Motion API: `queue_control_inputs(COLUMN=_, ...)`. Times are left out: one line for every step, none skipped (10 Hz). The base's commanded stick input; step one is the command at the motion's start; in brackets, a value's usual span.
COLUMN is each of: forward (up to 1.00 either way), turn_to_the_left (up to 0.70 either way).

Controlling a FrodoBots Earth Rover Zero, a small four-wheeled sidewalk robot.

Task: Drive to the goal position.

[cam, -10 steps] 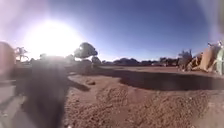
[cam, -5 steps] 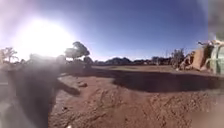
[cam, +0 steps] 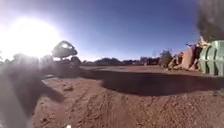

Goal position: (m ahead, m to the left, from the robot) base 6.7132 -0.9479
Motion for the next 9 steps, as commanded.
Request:
queue_control_inputs(forward=0.5, turn_to_the_left=0.0)
queue_control_inputs(forward=0.5, turn_to_the_left=-0.27)
queue_control_inputs(forward=0.5, turn_to_the_left=-0.33)
queue_control_inputs(forward=0.5, turn_to_the_left=0.0)
queue_control_inputs(forward=0.5, turn_to_the_left=0.0)
queue_control_inputs(forward=0.5, turn_to_the_left=0.0)
queue_control_inputs(forward=0.5, turn_to_the_left=0.0)
queue_control_inputs(forward=0.5, turn_to_the_left=0.0)
queue_control_inputs(forward=0.5, turn_to_the_left=0.0)
